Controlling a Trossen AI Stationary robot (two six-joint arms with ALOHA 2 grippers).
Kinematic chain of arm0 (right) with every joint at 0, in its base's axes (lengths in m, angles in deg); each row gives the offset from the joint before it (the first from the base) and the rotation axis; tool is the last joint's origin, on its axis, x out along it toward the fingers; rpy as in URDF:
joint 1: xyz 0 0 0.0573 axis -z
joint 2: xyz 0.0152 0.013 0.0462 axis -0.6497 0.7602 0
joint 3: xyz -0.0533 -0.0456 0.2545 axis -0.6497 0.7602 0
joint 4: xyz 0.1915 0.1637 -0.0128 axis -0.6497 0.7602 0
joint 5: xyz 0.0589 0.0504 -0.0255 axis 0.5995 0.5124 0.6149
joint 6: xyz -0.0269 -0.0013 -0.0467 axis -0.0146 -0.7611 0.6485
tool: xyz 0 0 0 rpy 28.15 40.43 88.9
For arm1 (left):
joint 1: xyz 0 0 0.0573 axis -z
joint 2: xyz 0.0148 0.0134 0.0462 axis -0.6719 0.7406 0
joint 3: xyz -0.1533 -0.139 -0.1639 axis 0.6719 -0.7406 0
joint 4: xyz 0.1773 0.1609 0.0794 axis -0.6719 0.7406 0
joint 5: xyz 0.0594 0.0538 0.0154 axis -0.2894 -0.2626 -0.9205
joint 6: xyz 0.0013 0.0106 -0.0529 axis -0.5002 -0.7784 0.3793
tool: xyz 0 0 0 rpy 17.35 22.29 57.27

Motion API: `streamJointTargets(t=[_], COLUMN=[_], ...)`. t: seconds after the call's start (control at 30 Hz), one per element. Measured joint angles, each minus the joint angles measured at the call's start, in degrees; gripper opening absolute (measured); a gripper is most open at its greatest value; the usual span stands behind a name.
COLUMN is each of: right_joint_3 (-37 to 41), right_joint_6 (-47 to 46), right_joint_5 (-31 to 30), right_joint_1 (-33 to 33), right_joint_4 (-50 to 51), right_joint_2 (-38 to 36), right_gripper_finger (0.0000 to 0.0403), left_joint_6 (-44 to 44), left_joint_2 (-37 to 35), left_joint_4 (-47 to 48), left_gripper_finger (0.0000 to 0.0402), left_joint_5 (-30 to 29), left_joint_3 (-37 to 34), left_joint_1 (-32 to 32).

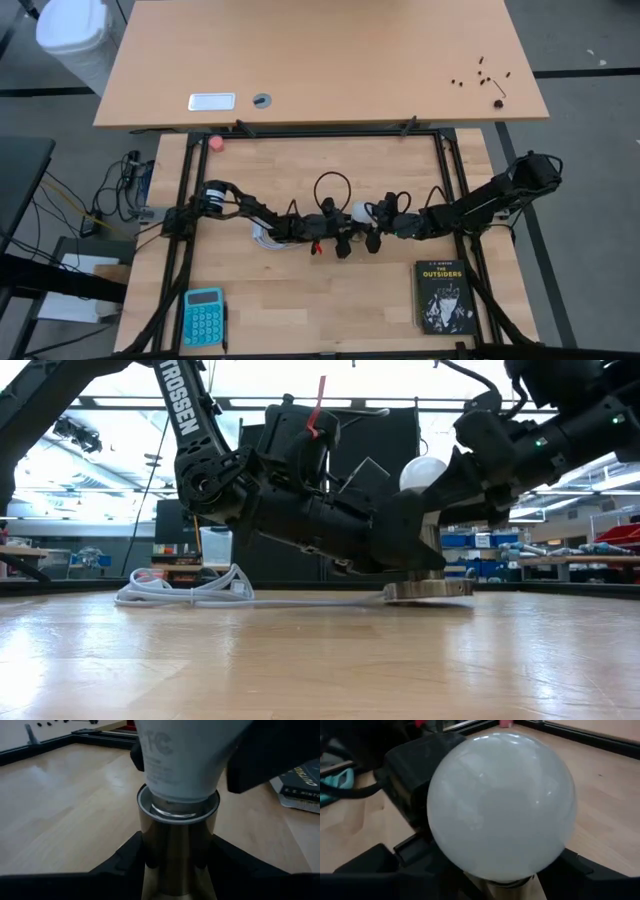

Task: Screw lightbulb
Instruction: Insert the white lightbulb into the silver lamp

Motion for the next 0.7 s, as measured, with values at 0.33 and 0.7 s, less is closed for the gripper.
streamJointTargets(t=[0.33,0.7], right_joint_3=[0.0,0.0], right_joint_6=[-4.5,2.6], right_joint_5=[1.0,4.8], right_joint_1=[1.9,1.8], right_joint_4=[1.8,-0.5], right_joint_2=[0.0,0.0], right_gripper_finger=[0.0229,0.0232], left_joint_6=[1.8,1.7], left_joint_2=[0.0,0.0], left_joint_4=[0.0,0.5], left_gripper_finger=[0.0171,0.0171], left_joint_5=[-2.9,-2.4], left_joint_3=[0.0,0.0], left_joint_1=[0.0,0.0])
